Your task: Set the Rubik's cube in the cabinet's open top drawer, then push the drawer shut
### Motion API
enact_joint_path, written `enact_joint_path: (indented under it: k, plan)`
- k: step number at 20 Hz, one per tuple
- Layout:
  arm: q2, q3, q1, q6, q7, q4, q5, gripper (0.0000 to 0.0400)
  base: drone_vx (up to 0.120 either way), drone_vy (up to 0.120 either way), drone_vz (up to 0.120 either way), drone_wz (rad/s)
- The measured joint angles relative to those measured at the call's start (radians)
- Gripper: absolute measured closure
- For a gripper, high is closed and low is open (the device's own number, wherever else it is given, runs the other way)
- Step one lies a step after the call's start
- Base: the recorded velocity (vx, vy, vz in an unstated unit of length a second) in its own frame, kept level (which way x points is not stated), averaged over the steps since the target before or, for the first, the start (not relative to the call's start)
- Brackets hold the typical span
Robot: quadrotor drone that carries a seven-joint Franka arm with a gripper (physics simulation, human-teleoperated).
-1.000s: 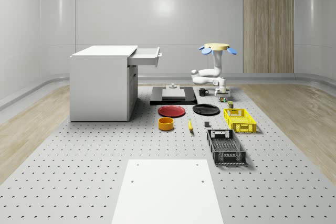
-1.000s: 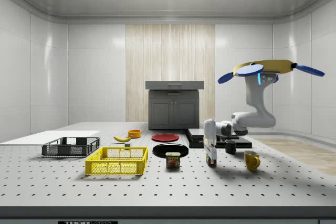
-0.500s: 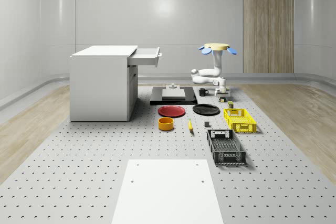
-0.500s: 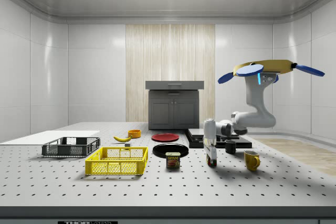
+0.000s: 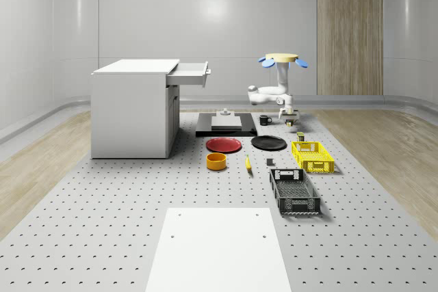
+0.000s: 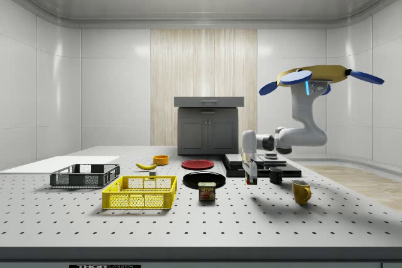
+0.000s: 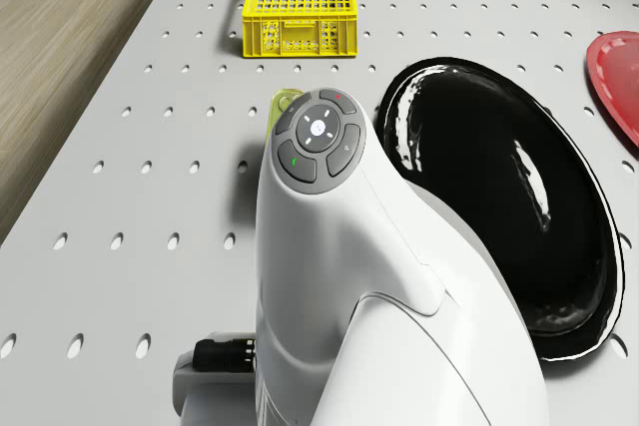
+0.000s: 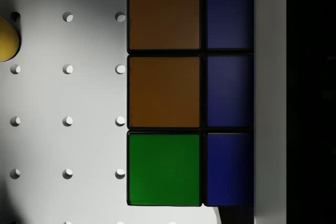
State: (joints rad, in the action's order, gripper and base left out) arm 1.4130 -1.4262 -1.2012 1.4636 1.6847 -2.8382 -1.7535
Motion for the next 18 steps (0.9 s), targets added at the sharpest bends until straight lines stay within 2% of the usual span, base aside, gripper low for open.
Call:
enact_joint_path:
  k: [10,12,18]
  plan:
    - [0.032,-0.032,-0.007,0.022,0.007,-0.001,0.04,0.0075,0.12,-0.12,0.12,0.0]
    - [0.039,-0.034,-0.008,0.027,0.008,-0.001,0.044,0.0075,0.0,-0.1,0.12,0.0]
    - [0.058,-0.037,-0.01,0.044,0.01,0.0,0.053,0.0075,0.0,0.0,0.12,0.0]
